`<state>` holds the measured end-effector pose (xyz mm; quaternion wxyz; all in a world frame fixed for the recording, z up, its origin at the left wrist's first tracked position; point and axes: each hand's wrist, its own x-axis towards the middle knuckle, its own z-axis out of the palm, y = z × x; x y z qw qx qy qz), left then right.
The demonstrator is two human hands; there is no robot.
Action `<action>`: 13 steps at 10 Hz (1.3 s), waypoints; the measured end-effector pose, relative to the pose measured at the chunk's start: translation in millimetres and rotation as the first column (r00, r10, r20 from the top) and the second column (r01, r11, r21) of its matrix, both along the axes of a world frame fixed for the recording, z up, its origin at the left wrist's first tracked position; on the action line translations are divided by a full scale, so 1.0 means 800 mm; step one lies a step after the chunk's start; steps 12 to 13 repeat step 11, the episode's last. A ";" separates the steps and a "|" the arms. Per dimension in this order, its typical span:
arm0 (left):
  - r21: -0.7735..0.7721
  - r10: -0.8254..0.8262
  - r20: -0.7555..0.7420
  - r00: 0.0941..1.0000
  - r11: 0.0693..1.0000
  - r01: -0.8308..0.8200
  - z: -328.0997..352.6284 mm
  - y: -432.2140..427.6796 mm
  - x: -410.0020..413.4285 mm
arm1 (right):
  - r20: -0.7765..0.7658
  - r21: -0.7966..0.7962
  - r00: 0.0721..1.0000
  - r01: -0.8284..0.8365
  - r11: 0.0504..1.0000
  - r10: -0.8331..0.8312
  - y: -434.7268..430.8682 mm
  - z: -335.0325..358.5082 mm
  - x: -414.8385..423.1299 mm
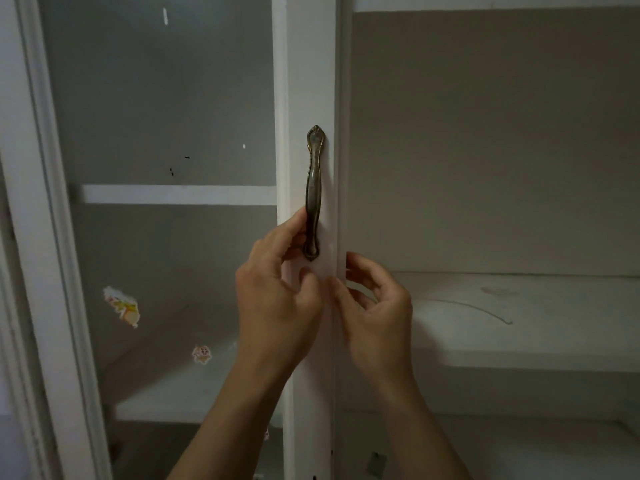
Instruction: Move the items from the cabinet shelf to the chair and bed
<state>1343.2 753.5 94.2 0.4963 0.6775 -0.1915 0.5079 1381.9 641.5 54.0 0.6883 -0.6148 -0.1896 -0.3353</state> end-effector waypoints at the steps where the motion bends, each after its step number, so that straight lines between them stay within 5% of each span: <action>1: -0.020 0.000 0.008 1.000 1.000 0.000 -0.001 -0.002 0.003 | 0.017 -0.008 1.000 -0.013 1.000 0.013 -0.001 0.001 -0.001; 8: -0.033 -0.147 -0.030 0.989 0.989 0.146 -0.001 -0.008 -0.012 | -0.073 0.004 0.996 -0.054 0.999 0.055 -0.003 0.014 -0.013; 11: -0.229 -0.169 -0.112 0.979 0.963 0.141 -0.038 -0.042 -0.049 | -0.174 0.127 0.951 -0.234 0.964 0.254 -0.050 0.007 -0.043; 13: -0.229 -0.169 -0.112 0.979 0.963 0.141 -0.038 -0.042 -0.049 | -0.174 0.127 0.951 -0.234 0.964 0.254 -0.050 0.007 -0.043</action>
